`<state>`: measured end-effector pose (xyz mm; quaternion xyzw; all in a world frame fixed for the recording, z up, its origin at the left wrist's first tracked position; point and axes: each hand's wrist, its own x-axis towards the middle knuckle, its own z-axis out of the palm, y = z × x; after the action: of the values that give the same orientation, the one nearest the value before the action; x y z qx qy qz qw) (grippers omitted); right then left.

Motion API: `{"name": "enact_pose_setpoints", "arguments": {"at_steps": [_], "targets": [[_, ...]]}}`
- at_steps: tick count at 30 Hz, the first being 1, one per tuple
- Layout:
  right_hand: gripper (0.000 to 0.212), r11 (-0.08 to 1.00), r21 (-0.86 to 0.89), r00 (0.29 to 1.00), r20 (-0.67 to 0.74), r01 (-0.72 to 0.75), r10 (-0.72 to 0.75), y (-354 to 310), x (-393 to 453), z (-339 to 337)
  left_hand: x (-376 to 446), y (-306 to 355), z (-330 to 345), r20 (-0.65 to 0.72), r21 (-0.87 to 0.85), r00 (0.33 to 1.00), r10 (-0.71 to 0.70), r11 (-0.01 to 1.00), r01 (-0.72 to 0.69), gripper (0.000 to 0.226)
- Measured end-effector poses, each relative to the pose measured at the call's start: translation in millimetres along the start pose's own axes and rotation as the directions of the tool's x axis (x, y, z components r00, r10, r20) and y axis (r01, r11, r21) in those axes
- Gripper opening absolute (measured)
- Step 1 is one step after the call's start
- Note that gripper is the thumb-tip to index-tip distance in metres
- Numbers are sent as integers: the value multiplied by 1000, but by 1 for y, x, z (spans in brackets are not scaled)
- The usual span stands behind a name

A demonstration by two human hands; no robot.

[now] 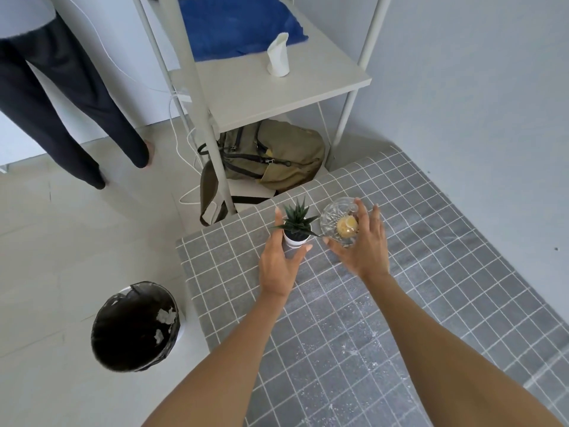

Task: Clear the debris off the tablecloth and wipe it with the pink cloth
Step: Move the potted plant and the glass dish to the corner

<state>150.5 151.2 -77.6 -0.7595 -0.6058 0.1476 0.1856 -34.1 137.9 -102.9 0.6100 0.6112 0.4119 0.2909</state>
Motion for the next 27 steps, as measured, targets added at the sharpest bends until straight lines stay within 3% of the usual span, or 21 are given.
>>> {"name": "enact_pose_setpoints", "arguments": {"at_steps": [4,7,10,14,21,27], "targets": [[109,996,2,996,31,-88,88,-3,-10,-10,-12,7,-21,81,68,996,-45,997,40,95],[104,990,4,989,32,-143,142,-8,-32,-23,-26,12,-35,209,192,968,-142,976,102,95],[84,981,-49,982,23,-187,188,-9,-69,-38,-49,13,-50,352,386,931,-99,921,-48,82],[68,951,-107,955,24,-291,295,0,-131,-56,-84,22,-65,565,523,816,-118,817,-244,73],[65,888,-120,895,-17,-444,445,16,-236,-94,-113,73,-77,696,526,714,-84,736,-426,74],[62,814,-62,815,-102,-577,570,24,-313,-122,-132,122,-69,789,433,612,48,663,-611,72]]}}
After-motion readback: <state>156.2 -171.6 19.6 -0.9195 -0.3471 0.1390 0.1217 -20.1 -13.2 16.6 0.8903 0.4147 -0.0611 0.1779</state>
